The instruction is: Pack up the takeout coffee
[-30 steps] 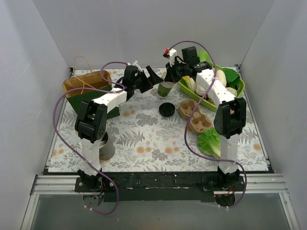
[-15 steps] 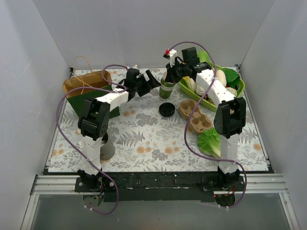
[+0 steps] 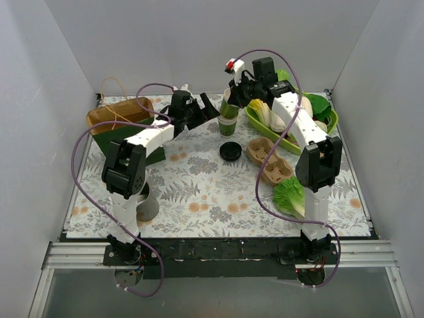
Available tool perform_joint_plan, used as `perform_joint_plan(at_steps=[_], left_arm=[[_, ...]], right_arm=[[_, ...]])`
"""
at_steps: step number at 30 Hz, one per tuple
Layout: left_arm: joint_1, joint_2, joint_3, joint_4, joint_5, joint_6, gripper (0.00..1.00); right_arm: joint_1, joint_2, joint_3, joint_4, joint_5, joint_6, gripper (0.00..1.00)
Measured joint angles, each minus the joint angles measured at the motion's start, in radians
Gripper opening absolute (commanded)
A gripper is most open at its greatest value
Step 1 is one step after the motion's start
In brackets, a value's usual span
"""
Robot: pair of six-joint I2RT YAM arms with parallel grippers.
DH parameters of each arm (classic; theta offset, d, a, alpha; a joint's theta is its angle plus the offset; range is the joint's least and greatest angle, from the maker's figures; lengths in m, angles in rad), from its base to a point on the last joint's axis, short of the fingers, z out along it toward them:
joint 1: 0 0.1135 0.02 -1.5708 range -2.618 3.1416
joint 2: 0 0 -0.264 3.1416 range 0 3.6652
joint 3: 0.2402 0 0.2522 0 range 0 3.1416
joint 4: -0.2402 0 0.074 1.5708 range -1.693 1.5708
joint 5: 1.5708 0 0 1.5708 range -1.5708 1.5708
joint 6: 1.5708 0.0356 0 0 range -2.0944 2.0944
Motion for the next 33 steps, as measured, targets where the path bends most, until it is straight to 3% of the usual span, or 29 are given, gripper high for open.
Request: perform_joint_plan(at_steps=[9,14,19,25,33], left_arm=[[0.006,-0.185,0.034,-0.074,-0.008,0.119,0.98],[0.01,-0.31,0.034,-0.075,0.032,0.226,0.98],[0.01,-0.405,0.032,-0.078,0.057,0.327,0.98],[0.003,-0.49,-0.034,-0.091,0.055,0.411,0.98],[-0.094,-0.584,-0.157,-0.109,0.019,0.515,0.98]], right_arm=[[0.011,-0.186,-0.059,-0.073,-0.011,-0.097,0.01],[0.056,-0.471,-0.366,-0.12,-0.075,-0.261,0.01],[0.204,-0.698,-0.754,-0.149,-0.091,-0.471,0.01],[0.322,-0.748,-1.055,-0.14,-0.078,-0.589,0.01],[0.393,-0.777,-1.092,-0.061,-0.04,-0.624,0.01]])
